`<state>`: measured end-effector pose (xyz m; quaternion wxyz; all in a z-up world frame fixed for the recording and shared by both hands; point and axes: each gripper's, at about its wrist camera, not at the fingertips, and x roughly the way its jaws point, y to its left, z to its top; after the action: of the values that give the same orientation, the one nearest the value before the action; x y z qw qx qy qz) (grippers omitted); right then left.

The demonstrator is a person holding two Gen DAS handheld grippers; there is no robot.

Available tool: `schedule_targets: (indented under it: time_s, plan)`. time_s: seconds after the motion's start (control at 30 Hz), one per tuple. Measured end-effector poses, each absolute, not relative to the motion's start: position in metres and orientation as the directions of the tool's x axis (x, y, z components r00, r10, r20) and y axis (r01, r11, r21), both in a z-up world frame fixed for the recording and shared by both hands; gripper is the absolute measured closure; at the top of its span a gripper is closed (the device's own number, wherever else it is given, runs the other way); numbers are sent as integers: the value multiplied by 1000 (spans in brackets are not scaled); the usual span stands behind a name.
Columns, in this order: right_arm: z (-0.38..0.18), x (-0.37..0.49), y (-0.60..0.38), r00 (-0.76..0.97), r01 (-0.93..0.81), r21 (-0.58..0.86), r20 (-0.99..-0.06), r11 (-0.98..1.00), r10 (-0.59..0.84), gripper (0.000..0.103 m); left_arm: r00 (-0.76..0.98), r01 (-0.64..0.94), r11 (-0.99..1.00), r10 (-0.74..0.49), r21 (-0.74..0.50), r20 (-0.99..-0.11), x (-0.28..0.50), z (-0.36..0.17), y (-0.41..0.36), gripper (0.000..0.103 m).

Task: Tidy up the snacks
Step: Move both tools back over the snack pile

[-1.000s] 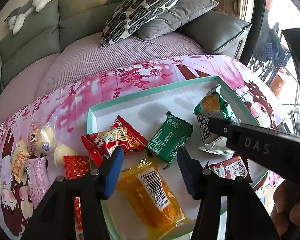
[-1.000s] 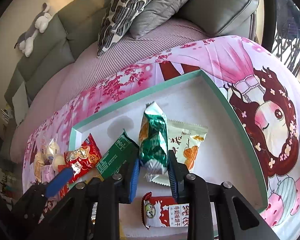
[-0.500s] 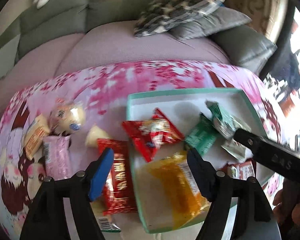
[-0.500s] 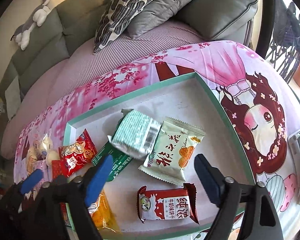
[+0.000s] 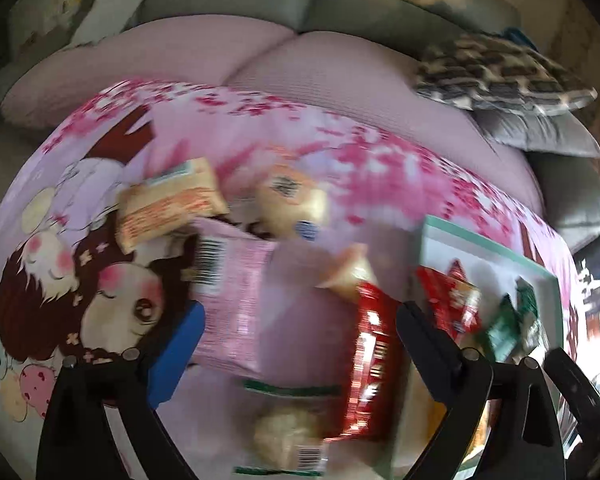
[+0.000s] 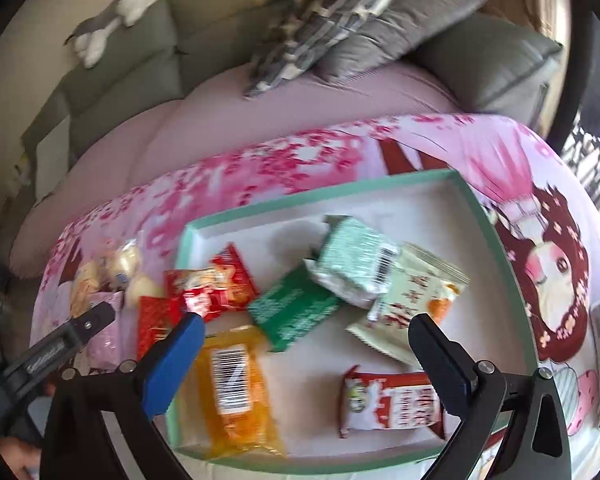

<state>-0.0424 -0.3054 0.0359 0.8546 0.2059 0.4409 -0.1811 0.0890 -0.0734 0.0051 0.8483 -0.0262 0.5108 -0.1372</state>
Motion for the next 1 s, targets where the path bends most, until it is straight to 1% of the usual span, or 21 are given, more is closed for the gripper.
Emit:
schedule_targets:
  time_s: [0.03, 0.1, 0.27, 0.4, 0.6, 0.73, 0.9, 1.0]
  plan:
    - [38, -40, -300, 555, 474, 196, -823, 859, -118, 0, 443, 186, 964, -254, -189, -860, 91, 4, -66, 6]
    - [39, -37, -291, 566, 445, 202, -818, 872, -99, 0, 450, 152, 970, -237, -187, -861, 95, 2, -53, 0]
    - [39, -29, -270, 579, 396, 214, -813, 893, -62, 0, 470, 99, 977, -213, -188, -857, 99, 3, -22, 0]
    - [37, -24, -253, 592, 341, 244, -806, 908, -5, 0, 513, 62, 979, -197, -194, -835, 99, 9, 9, 0]
    - [30, -11, -219, 575, 263, 249, -816, 932, 56, 0, 553, 9, 984, -154, -179, -819, 101, 16, 43, 0]
    - [26, -4, -196, 564, 213, 245, -821, 946, 86, 0, 515, 11, 988, -135, -151, -846, 102, 11, 50, 0]
    - [15, 2, -163, 514, 152, 200, -852, 968, 95, 0, 460, 70, 987, -161, -145, -873, 96, 0, 47, 0]
    - [7, 2, -148, 485, 120, 208, -866, 971, 126, 0, 422, 114, 989, -129, -89, -897, 91, -11, 43, 0]
